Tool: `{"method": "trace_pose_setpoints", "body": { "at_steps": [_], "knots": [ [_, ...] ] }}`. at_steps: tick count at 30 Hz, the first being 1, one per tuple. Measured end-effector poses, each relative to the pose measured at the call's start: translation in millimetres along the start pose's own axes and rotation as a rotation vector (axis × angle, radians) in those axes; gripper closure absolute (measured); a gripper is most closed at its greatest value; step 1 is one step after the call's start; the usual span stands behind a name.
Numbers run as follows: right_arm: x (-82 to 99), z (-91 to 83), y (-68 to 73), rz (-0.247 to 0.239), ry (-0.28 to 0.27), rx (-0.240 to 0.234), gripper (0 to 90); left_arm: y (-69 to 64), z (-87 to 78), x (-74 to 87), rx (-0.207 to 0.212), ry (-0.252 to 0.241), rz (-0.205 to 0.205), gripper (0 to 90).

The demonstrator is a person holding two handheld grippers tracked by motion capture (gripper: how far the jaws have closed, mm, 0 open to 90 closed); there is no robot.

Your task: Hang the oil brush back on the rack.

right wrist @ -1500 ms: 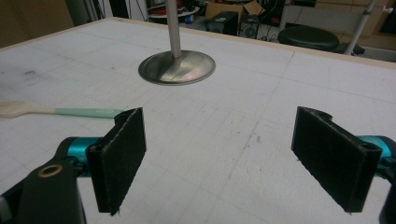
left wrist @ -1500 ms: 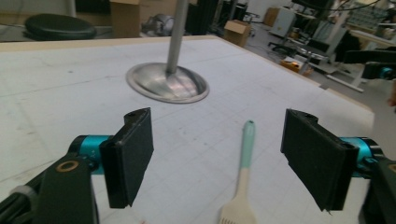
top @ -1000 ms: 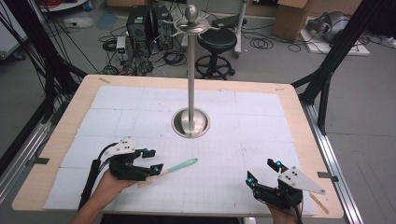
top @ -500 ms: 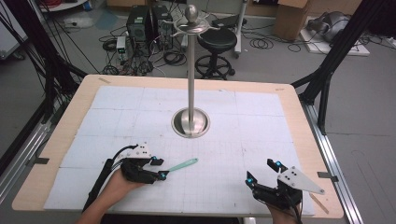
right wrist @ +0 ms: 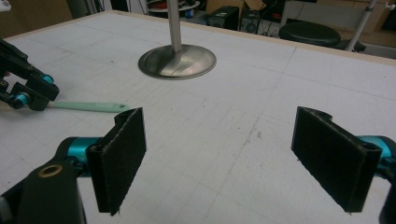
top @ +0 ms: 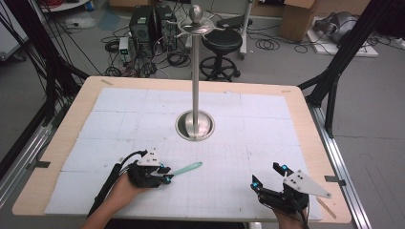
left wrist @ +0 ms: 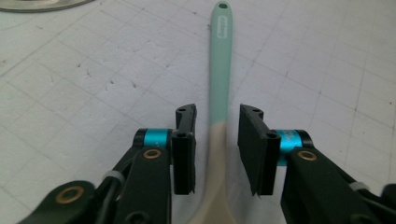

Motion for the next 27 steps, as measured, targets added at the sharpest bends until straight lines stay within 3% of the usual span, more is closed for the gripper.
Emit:
{"method": "trace_pose_setpoints", "body": {
  "at_steps": [5,15,27],
  "knots": [
    [0.7,0.3,-0.1,0.001,0.005,0.003,16.7,-0.6,0.5,-0.2,0.007,0.001,0.001,80.6],
    [1.8,2.0,0.7,0.006,0.01,-0.002,16.7,-1.0,0.6,-0.7,-0.005,0.015,0.003,81.8],
    [0.9,0.7,0.1,0.01,0.004,-0.003,16.7,0.9,-2.1,-2.8,0.008,-0.011,-0.046,82.3]
  ]
}}
Point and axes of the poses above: each handheld gripper's, and its own axes: z roughly forward along the jaws, x roughly out of its underside, y roughly to its left, the point moved 10 cm from there along z, roughly forward along the jaws, and after that the axes turned 13 degrees about z, right-handed, at the moved point
